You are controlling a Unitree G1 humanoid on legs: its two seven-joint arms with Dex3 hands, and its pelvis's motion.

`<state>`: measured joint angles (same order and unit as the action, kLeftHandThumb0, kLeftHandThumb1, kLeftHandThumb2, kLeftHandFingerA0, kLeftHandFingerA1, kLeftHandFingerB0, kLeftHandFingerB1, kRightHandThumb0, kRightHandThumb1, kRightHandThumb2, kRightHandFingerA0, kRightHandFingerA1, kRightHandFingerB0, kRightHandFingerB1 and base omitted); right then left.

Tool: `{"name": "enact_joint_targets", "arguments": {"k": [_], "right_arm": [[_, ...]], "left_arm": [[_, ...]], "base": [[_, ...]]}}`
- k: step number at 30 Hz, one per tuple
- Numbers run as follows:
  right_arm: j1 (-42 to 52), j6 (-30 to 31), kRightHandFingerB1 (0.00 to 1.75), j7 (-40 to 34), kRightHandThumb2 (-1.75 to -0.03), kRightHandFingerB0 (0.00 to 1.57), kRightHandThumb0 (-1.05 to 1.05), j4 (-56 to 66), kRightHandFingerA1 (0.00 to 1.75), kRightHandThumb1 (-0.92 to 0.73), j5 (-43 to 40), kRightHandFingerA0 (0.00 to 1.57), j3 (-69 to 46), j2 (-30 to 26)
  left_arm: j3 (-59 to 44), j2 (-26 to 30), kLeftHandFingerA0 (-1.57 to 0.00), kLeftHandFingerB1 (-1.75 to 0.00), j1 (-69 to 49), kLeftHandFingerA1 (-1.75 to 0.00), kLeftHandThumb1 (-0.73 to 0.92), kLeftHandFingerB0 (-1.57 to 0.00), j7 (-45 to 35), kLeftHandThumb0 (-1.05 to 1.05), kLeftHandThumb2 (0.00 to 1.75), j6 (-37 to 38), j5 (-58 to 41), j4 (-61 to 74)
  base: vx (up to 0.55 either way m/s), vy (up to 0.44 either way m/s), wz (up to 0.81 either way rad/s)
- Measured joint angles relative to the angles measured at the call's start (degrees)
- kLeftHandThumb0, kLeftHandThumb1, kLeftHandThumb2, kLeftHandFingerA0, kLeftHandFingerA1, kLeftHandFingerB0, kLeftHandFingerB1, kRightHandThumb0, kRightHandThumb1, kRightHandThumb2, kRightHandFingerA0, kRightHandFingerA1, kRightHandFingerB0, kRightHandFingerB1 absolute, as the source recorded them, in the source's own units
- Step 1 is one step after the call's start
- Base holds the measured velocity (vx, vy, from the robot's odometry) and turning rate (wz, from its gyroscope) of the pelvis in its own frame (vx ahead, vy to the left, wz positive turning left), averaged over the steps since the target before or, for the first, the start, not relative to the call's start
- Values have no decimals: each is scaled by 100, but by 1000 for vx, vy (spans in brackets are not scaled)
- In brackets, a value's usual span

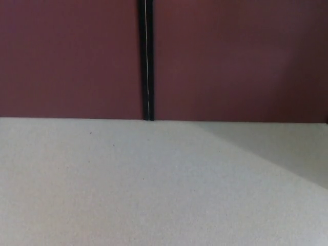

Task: The robot walks towards the door handle and put its right hand on it and twist the handle

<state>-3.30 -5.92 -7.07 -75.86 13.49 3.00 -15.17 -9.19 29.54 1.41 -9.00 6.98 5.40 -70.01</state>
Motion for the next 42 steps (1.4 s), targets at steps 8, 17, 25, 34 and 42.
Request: {"name": "enact_joint_targets", "arguments": {"k": [8,17,25,34,42], "right_arm": [[346,-135,48,-283,-77,43,-34,-34,60,-58,30,65,67,65],[590,-260,35,-676,-59,38,-28,-28,49,-66,162,69,239,83],[749,-239,34,-908,-61,33,-32,-56,45,-67,237,59,403,89],[806,-71,33,-1127,-59,27,-32,-5,49,-65,110,68,6,99],[802,-148,35,-1446,-60,33,-33,63,43,-65,-46,50,-400,98]], "left_arm": [[140,84,-61,-36,-252,-46,70,-35,-22,-13,60,184,15,-73],[159,85,-60,-36,-382,-46,70,-35,-51,-12,60,303,8,-141],[222,91,-60,-36,-614,-46,70,-35,-80,-13,60,420,18,-195],[253,94,-60,-37,-657,-46,70,-38,-130,-14,60,488,15,-220],[241,99,-60,-37,-590,-45,70,-37,-132,-15,60,496,6,-234]], "base": [[0,0,0],[0,0,0],[0,0,0],[0,0,0],[0,0,0]]}}
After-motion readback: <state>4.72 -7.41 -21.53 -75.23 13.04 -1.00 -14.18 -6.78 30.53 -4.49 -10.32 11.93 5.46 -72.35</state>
